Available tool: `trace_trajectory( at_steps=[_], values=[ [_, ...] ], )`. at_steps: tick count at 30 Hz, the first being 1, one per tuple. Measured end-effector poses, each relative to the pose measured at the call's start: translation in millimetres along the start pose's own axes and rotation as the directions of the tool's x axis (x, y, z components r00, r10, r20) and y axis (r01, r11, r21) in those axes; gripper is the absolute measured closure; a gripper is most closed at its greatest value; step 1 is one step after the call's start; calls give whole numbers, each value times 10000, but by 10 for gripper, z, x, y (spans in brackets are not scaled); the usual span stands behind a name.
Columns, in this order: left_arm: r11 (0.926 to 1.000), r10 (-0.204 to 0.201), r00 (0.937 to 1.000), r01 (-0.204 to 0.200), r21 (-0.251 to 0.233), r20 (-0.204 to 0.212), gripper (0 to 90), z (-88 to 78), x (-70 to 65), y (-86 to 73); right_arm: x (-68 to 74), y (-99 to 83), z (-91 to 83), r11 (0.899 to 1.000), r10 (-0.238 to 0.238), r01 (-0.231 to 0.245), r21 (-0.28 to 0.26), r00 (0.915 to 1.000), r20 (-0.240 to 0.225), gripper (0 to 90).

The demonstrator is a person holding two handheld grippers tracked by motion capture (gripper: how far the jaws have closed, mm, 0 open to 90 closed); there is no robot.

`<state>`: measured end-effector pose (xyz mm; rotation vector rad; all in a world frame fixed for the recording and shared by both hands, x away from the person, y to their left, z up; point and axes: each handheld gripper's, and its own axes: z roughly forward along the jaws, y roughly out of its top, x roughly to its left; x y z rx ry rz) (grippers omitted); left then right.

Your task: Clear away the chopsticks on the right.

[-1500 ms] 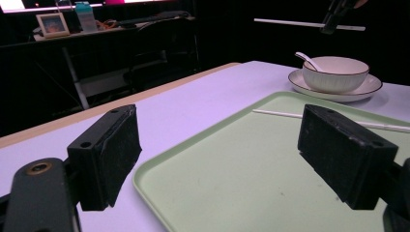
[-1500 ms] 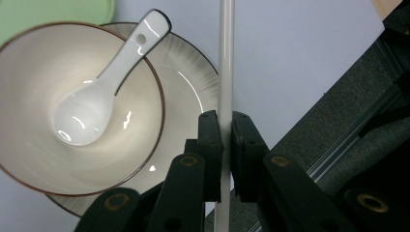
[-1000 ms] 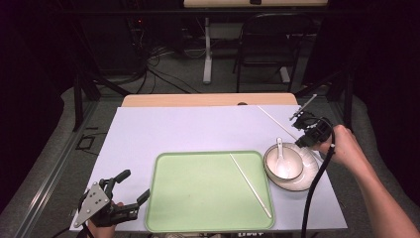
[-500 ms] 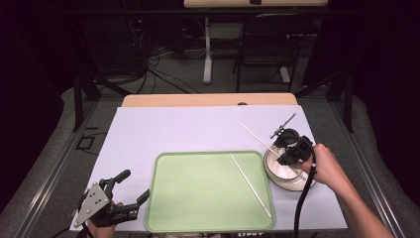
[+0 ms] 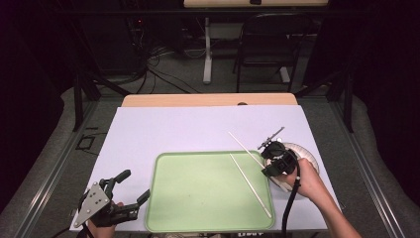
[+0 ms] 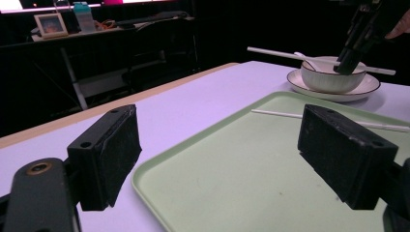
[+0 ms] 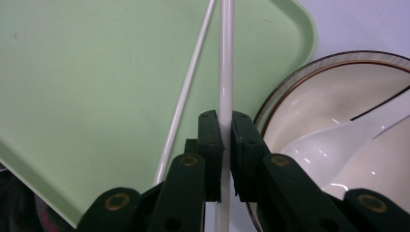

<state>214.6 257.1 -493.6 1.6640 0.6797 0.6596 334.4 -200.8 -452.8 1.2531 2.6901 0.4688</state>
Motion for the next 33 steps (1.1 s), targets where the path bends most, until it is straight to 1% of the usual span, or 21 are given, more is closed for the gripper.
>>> trace_trajectory(
  at_steps=[2,4,6,7,8,9,10,11,13,14,16,17,20,22,23,24,25,26,27,31,33],
  values=[
    [10000,-4,10000,4,6,-3,152,-1,0,0,15,-1,14,10000,65,-65,-69,10000,-52,838],
    [10000,1,10000,-1,10,-22,152,-2,3,0,55,-9,77,9992,377,-379,-115,9990,-227,838],
    [10000,1,10000,-1,22,-21,152,0,2,0,70,-19,106,9991,412,-415,-94,9987,-307,838],
    [10000,9,10000,-9,50,-1,152,4,-1,0,90,-31,147,9977,670,-674,-93,9970,-393,838],
    [10000,9,10000,-9,50,-1,152,4,-1,0,96,-38,175,9975,706,-708,-60,9969,-344,838],
    [10000,-2,10000,2,24,-25,152,3,-2,0,99,-44,197,9962,861,-867,-104,9950,-497,838],
    [10000,-1,10000,1,27,-25,152,1,-1,0,105,-52,227,9950,982,-989,-115,9938,-514,838],
    [10000,-6,10000,6,26,-40,152,2,-2,0,113,-61,260,9951,982,-988,-85,9935,-567,838],
    [10000,-3,10000,3,12,-32,152,3,-3,1,154,-78,329,9928,1192,-1194,10,9904,-696,838],
    [10000,14,10000,-14,21,1,152,6,-1,1,171,-89,370,9912,1313,-1320,-35,9881,-805,838],
    [10000,18,10000,-18,46,15,152,6,-2,1,175,-96,399,9911,1328,-1334,-12,9876,-833,838],
    [10000,21,10000,-22,54,22,152,6,-2,1,189,-96,450,9893,1460,-1452,155,9852,-895,838],
    [10000,9,10000,-9,23,-27,152,1,-1,1,193,-87,529,9863,1648,-1644,118,9825,-866,837],
    [10000,-3,10000,3,19,-42,152,3,-2,1,191,-84,547,9863,1648,-1639,178,9832,-787,837],
    [10000,4,10000,-4,36,1,152,5,-2,0,176,-96,599,9843,1751,-1731,343,9822,-685,836],
    [10000,26,10000,-26,83,15,152,5,-5,0,171,-109,640,9840,1762,-1740,384,9822,-656,836],
    [10000,33,10000,-33,38,-5,152,1,-4,1,168,-120,666,9814,1897,-1875,413,9800,-608,836],
    [10000,33,10000,-33,38,-5,152,1,-4,1,168,-120,666,9814,1897,-1875,413,9800,-608,836],
    [10000,-10,10000,10,14,-26,152,1,-2,0,167,-126,692,9794,1963,-1933,580,9793,-500,835],
    [10000,12,10000,-12,84,18,152,8,-8,1,186,-152,724,9777,2054,-2022,569,9771,-563,833],
    [10000,-14,10000,14,-3,-2,152,-2,-2,0,196,-159,723,9776,2067,-2036,525,9765,-610,809]
  ],
)
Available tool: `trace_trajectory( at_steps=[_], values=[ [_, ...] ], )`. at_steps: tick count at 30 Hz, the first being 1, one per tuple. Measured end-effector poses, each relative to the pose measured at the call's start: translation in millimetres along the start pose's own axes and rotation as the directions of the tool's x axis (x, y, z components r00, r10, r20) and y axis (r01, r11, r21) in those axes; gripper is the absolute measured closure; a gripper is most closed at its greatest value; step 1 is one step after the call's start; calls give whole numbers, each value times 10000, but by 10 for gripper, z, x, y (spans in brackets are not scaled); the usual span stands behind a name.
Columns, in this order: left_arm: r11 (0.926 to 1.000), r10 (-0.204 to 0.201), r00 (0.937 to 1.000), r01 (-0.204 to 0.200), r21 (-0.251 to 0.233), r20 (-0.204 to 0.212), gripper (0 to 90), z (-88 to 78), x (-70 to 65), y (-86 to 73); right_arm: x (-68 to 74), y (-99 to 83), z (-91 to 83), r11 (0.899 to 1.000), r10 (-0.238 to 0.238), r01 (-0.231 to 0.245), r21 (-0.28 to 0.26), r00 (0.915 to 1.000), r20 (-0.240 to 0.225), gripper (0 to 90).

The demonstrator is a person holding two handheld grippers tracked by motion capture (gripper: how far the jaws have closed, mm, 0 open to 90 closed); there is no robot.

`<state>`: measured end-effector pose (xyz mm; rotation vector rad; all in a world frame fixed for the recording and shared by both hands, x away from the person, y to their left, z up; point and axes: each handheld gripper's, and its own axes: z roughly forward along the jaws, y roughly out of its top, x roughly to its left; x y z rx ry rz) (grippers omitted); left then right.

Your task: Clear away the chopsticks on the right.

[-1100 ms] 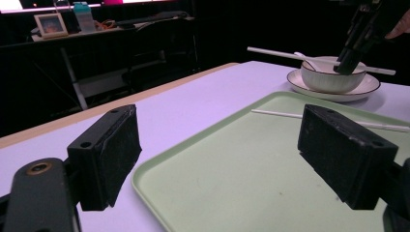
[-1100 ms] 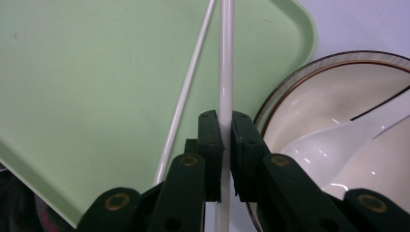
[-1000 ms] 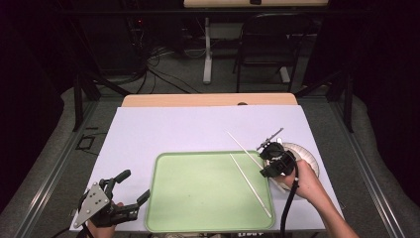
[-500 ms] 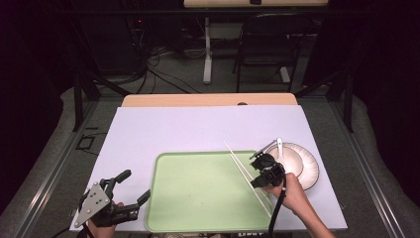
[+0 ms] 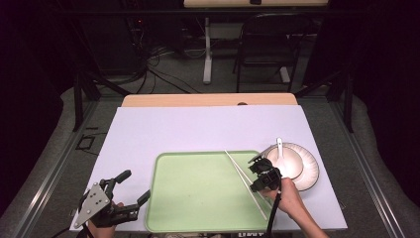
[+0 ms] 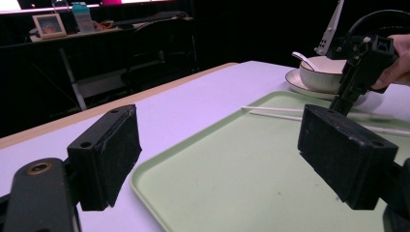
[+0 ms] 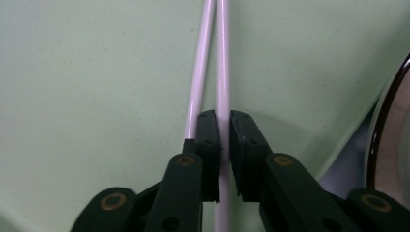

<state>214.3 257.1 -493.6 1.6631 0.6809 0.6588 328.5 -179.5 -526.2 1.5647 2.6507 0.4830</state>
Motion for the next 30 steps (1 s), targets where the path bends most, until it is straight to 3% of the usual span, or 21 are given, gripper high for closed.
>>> trace_trajectory(
  at_steps=[3,4,5,7,10,13,16,18,19,20,21,22,23,24,25,27,28,29,30],
  values=[
    [10000,4,10000,-4,40,16,152,3,1,-1,30,0,10,9998,1,2,-194,9999,116,743],
    [10000,29,10000,-29,4,38,152,2,-3,1,40,6,-5,10000,9,-10,43,9998,199,722],
    [10000,29,10000,-29,4,38,152,2,-3,1,30,13,-16,9995,-247,245,202,9996,118,694],
    [10000,4,10000,-4,10,23,152,1,2,-2,38,9,-6,9996,-274,273,70,9995,128,654],
    [10000,-2,10000,2,36,35,152,8,1,-1,71,6,-64,9970,-768,768,12,9966,309,475],
    [10000,-24,10000,24,66,44,152,13,0,-3,97,-1,-127,9932,-1121,1130,-290,9932,320,413],
    [10000,-23,10000,23,85,2,152,14,2,-5,157,-12,-261,9850,-1641,1645,-528,9864,115,317],
    [10000,-6,10000,6,86,13,152,13,0,-5,178,-31,-356,9722,-2107,2124,-988,9772,279,266],
    [10000,-6,10000,6,86,13,152,13,0,-5,178,-31,-356,9722,-2107,2124,-988,9772,279,266],
    [10000,-20,10000,20,89,-7,152,13,1,-6,191,-79,-468,9511,-2395,2435,-1902,9699,443,222],
    [10000,-11,10000,12,87,-10,152,13,2,-6,191,-79,-468,9511,-2395,2435,-1902,9699,443,222],
    [10000,-22,10000,22,92,-35,152,14,3,-7,191,-112,-535,9353,-2668,2725,-2257,9621,563,171],
    [9999,-11,10000,11,106,-21,152,15,3,-7,193,-151,-588,9171,-2840,2907,-2729,9566,645,145],
    [9999,-1,10000,1,114,-12,152,17,2,-6,184,-231,-697,8853,-3146,3250,-3327,9453,862,115],
    [9999,12,10000,-12,114,5,152,17,1,-6,184,-231,-697,8853,-3146,3250,-3327,9453,862,115],
    [9999,28,10000,-28,124,-9,152,15,1,-6,145,-347,-793,8445,-3312,3371,-4163,9394,888,56],
    [9999,29,10000,-29,122,-12,152,13,1,-6,129,-384,-816,8329,-3334,3394,-4371,9382,933,44],
    [9999,16,10000,-15,126,-31,152,12,1,-6,94,-479,-862,8043,-3373,3509,-4796,9340,1177,12],
    [9999,35,10000,-34,107,-14,152,14,0,-6,71,-540,-886,7888,-3347,3470,-5074,9348,1190,5]
  ],
)
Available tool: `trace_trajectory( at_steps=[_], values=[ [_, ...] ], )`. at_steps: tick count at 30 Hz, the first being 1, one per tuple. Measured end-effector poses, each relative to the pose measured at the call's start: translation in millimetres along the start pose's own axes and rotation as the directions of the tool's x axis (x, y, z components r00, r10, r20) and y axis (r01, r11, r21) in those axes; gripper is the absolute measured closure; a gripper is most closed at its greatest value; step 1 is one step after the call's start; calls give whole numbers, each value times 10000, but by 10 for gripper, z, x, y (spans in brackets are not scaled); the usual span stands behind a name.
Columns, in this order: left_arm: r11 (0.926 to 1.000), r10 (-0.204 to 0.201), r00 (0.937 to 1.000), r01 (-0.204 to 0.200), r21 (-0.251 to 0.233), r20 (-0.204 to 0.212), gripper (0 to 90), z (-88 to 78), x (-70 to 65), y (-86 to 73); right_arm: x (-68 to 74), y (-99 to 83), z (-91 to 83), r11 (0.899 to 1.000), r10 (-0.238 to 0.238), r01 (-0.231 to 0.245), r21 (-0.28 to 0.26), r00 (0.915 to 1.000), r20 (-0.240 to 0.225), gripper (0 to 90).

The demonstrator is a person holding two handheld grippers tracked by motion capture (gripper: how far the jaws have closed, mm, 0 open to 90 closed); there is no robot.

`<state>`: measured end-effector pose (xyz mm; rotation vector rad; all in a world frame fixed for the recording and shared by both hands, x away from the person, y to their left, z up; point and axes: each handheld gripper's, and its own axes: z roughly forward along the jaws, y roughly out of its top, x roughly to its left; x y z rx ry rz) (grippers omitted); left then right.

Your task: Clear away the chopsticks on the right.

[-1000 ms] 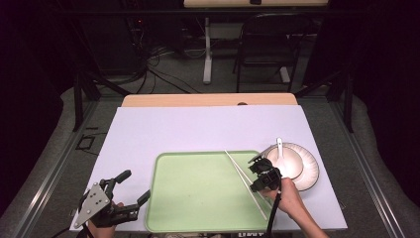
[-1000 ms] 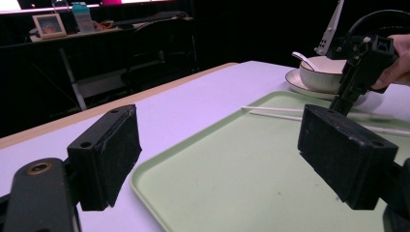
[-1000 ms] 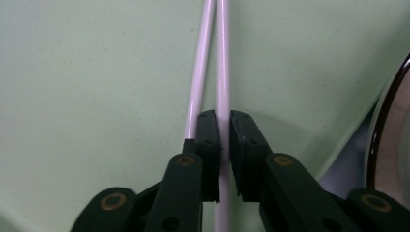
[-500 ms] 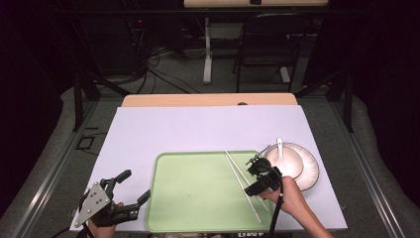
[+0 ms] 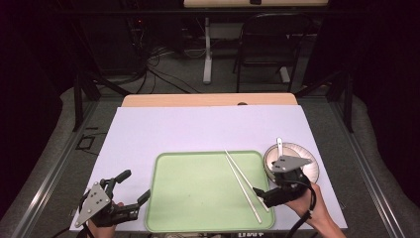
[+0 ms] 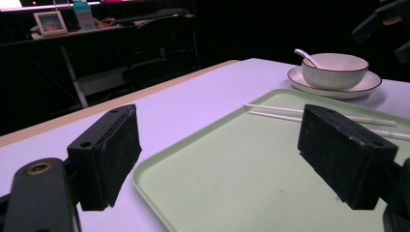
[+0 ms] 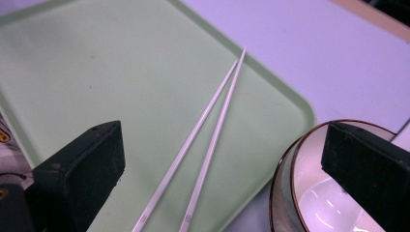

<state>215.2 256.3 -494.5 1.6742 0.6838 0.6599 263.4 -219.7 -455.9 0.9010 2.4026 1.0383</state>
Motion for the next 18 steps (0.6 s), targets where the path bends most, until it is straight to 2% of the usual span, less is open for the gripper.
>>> trace_trajectory(
  at_steps=[1,3,4,7,9,10,11,12,13,14,17,18],
  values=[
    [10000,0,10000,0,0,0,152,0,0,0,0,0,0,10000,0,0,0,10000,0,5],
    [10000,10,10000,-10,25,-6,152,2,-2,1,-7,-103,-100,9981,4,2,-621,9999,100,0],
    [10000,12,10000,-12,38,-22,152,5,-4,0,-10,-221,-187,9927,-48,81,-1199,9996,278,0],
    [10000,36,10000,-35,70,-40,152,8,-2,2,-28,-401,-298,9804,147,-54,-1968,9989,455,0],
    [10000,36,10000,-35,83,-42,152,10,-5,2,-35,-456,-329,9785,193,-73,-2063,9982,562,0],
    [10000,47,10000,-47,80,-37,152,9,-5,1,-45,-552,-379,9750,124,19,-2222,9979,631,0],
    [10000,47,10000,-47,80,-37,152,9,-5,1,-45,-552,-379,9750,124,19,-2222,9979,631,0],
    [10000,45,10000,-45,86,-37,152,9,-2,2,-44,-641,-421,9671,81,138,-2539,9964,847,0],
    [10000,45,10000,-45,86,-37,152,9,-2,2,-44,-641,-421,9671,81,138,-2539,9964,847,0],
    [10000,37,10000,-37,75,-40,152,9,-2,2,-41,-711,-460,9600,100,186,-2794,9949,1006,0],
    [10000,35,10000,-35,78,-40,152,11,-2,1,-38,-733,-499,9553,-46,330,-2937,9953,969,0],
    [10000,33,10000,-33,72,-54,152,10,0,1,-37,-735,-522,9510,-87,410,-3065,9943,1060,0]
  ],
)
